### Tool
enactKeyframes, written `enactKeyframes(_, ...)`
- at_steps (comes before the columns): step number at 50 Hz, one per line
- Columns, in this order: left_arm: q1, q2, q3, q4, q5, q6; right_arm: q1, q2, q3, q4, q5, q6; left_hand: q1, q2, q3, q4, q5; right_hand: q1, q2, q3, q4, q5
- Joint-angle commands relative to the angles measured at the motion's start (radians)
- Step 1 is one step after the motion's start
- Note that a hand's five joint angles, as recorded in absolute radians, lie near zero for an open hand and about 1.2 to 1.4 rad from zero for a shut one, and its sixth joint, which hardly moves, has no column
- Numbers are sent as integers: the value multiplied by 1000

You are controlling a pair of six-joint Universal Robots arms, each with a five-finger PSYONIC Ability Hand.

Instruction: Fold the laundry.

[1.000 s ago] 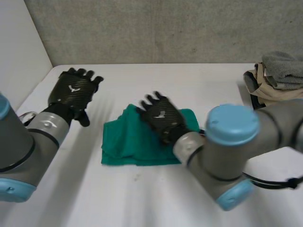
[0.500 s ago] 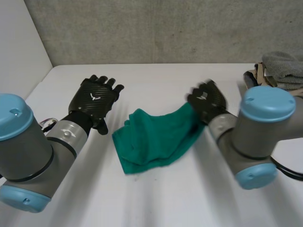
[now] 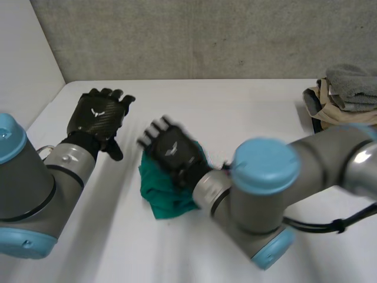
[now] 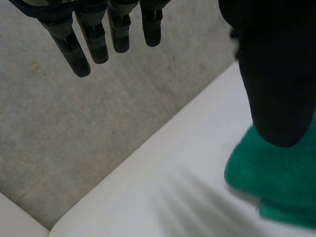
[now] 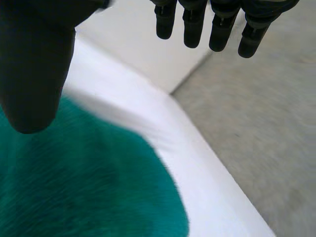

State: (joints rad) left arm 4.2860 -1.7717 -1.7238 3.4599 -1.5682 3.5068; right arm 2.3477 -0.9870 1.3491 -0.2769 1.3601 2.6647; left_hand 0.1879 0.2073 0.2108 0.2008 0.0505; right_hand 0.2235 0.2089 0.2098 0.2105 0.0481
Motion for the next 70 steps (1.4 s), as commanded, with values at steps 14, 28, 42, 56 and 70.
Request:
enactKeyframes(14, -216, -350, 214, -219, -257, -149, -177, 229, -335, 496, -35, 397, 37, 18, 14, 24, 0, -49, -34, -35, -36, -48)
enactKeyframes(28, -209, -322, 190, -243, -240, -134, -169, 177, -318, 481, 108, 175, 46, 27, 23, 33, 9, -49, -34, -35, -36, -48)
enactKeyframes(42, -127, -193, 426, -304, 49, -134, -50, -19, 159, 18, 117, 32, 43, 24, 20, 30, 6, -49, -34, -35, -36, -48)
enactKeyframes(56, -106, -238, 575, -439, 407, -137, -27, 102, 193, -183, 117, 17, 43, 24, 20, 30, 6, -49, -34, -35, -36, -48)
enactKeyframes(70, -106, -242, 567, -439, 405, -137, -28, 208, 85, -268, 106, 14, 40, 21, 17, 27, 3, 610, 624, 623, 623, 610)
